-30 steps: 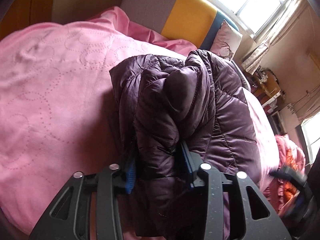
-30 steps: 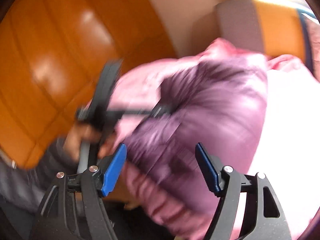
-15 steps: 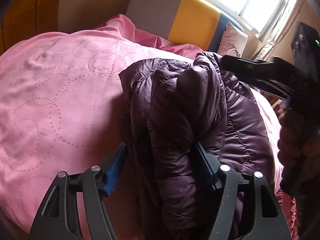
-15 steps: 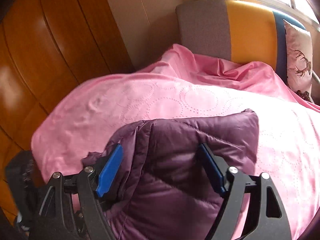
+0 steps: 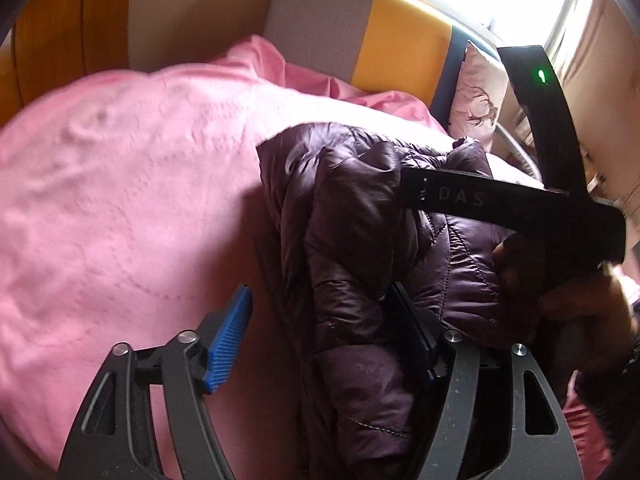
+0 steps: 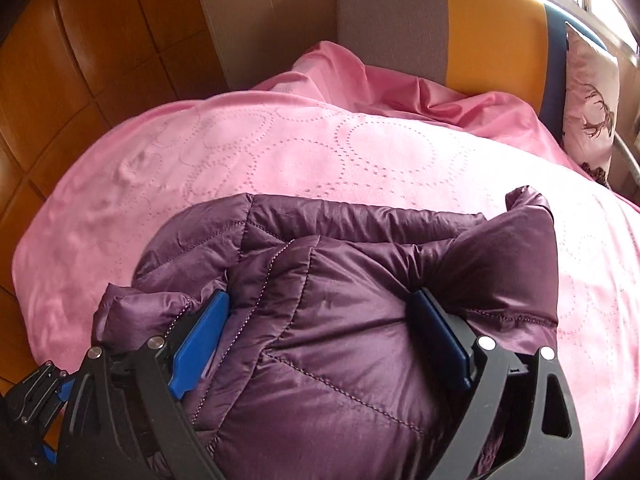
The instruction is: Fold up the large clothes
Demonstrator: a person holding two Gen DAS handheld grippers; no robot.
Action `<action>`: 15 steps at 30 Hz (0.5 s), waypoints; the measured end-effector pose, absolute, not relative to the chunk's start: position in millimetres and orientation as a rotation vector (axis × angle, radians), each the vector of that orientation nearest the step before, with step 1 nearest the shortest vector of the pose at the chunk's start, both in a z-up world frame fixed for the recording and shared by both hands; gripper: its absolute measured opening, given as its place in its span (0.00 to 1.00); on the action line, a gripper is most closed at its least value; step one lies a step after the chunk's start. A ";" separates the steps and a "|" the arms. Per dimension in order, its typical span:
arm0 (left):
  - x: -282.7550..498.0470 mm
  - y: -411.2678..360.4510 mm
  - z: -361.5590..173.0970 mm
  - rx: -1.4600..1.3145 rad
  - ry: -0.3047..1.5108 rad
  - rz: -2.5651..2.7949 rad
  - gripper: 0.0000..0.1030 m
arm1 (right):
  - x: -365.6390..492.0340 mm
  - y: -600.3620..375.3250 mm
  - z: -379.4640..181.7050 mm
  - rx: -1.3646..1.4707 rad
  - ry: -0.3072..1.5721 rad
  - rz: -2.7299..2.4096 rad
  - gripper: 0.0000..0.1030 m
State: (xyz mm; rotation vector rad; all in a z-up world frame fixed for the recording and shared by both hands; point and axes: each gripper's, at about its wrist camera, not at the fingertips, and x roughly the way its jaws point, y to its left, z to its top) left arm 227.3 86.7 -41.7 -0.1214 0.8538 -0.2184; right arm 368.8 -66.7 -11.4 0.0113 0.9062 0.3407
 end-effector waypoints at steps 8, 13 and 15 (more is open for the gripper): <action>210.3 73.8 -27.8 -0.018 0.788 -0.172 0.70 | 330.3 -113.9 24.2 0.182 0.830 0.413 0.93; 207.8 72.1 -25.1 -0.010 0.775 -0.168 0.70 | 298.0 -140.0 34.7 0.201 0.799 0.405 0.93; 207.0 72.8 -25.9 -0.010 0.773 -0.168 0.70 | 285.0 -149.2 34.2 0.209 0.803 0.408 0.93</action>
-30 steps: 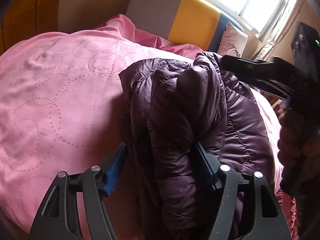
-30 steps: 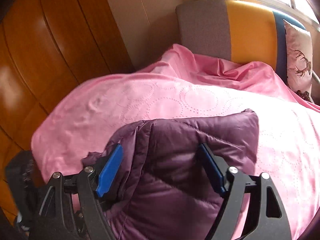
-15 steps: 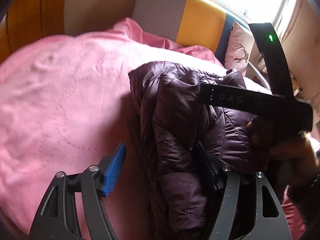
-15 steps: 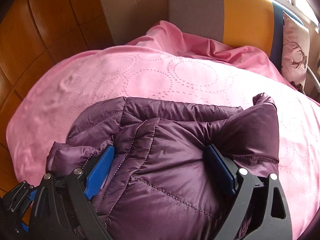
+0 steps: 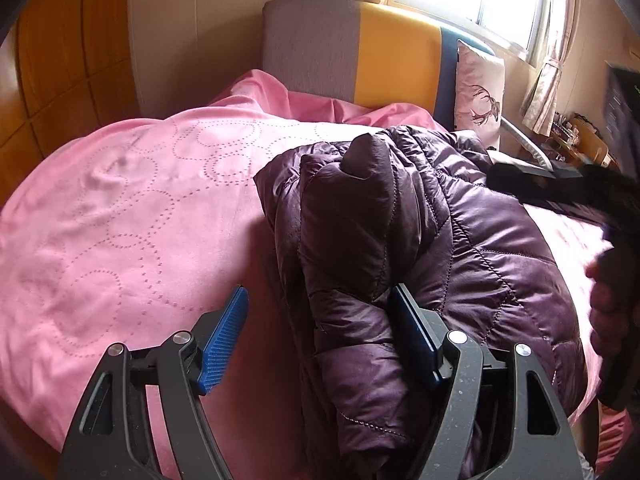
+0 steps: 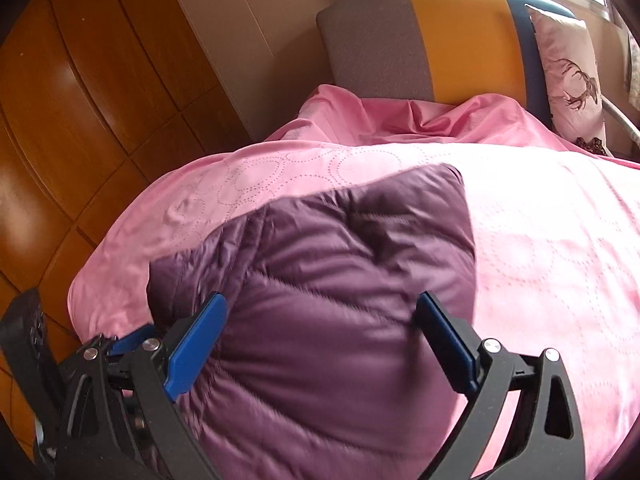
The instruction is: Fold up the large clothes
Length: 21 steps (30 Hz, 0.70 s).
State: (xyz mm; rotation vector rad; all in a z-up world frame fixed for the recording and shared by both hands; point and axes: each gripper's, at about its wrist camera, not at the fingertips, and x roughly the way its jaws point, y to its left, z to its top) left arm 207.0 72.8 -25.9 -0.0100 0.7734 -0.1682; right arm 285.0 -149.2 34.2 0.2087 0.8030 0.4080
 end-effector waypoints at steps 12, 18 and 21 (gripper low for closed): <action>203.9 78.6 -29.4 -0.030 0.765 -0.176 0.75 | 231.2 -201.2 0.2 0.358 0.892 0.412 0.93; 204.8 82.2 -33.7 -0.050 0.772 -0.192 0.75 | 217.3 -204.0 -15.6 0.432 0.923 0.479 0.93; 207.4 85.8 -38.0 -0.067 0.780 -0.208 0.75 | 217.7 -202.5 -23.8 0.476 0.946 0.508 0.93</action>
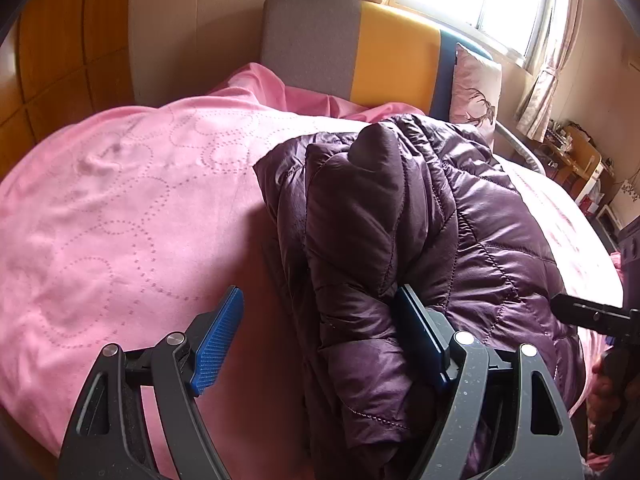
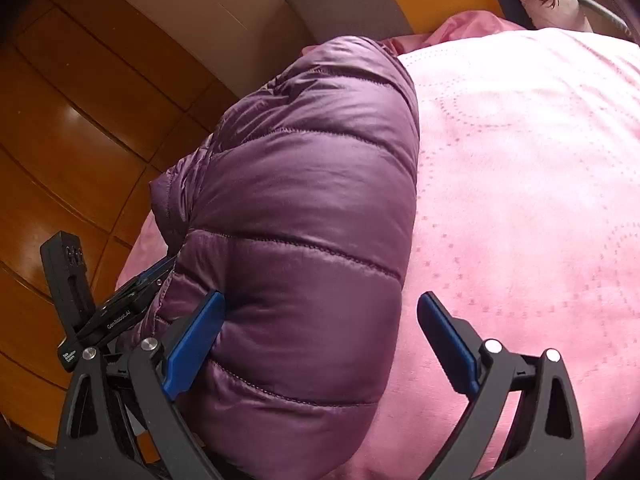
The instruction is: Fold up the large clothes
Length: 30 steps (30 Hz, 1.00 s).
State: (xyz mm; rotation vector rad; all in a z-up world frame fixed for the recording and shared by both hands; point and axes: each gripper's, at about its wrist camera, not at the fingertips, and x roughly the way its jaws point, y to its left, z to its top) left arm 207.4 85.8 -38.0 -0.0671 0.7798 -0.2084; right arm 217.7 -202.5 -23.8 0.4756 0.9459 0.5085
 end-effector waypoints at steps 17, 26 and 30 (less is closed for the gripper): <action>235.9 134.6 -88.1 -0.486 0.864 -0.550 0.67 | 286.9 -200.8 -37.0 0.621 1.059 0.752 0.98; 231.6 104.1 -75.3 -0.516 0.826 -0.668 0.51 | 243.4 -220.0 2.0 0.539 0.906 0.722 0.59; 244.9 49.0 -65.9 -0.466 0.862 -0.767 0.51 | 219.4 -269.0 18.7 0.558 0.823 0.638 0.58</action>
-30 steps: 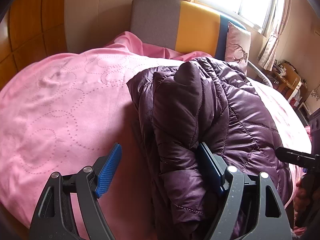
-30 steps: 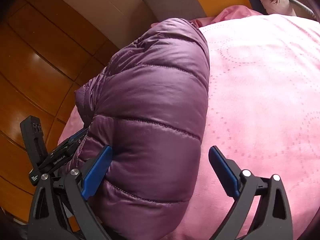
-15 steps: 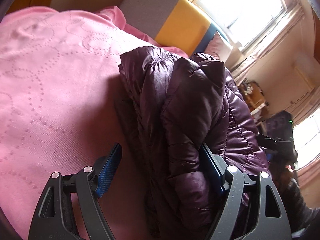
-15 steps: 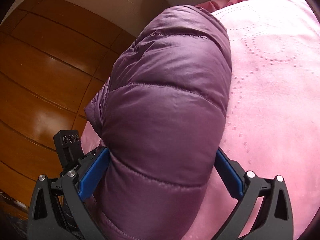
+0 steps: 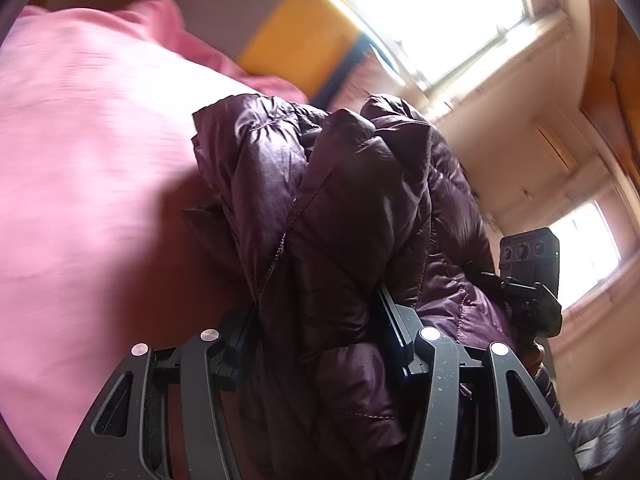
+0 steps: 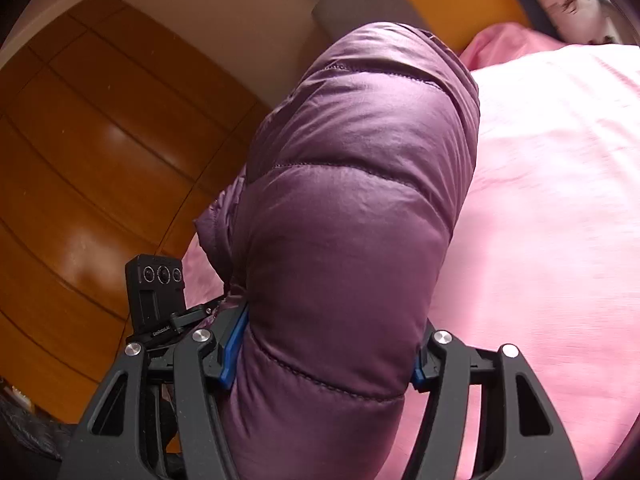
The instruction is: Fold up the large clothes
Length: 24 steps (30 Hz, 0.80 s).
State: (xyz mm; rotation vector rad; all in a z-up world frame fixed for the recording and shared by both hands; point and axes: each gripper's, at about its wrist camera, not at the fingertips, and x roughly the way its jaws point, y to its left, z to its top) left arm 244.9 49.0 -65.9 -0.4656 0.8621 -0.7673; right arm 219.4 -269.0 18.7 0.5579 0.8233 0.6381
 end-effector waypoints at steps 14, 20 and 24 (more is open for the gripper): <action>299.4 -211.6 -58.4 0.017 0.975 -0.853 0.46 | 169.0 -443.2 -8.0 0.628 0.839 0.163 0.77; 275.9 -194.9 -60.0 0.027 0.918 -0.800 0.46 | 142.4 -452.0 32.2 0.573 0.725 -0.051 0.92; 264.2 -186.8 -60.3 0.021 0.876 -0.764 0.44 | 146.3 -416.8 72.4 0.488 0.619 -0.086 0.92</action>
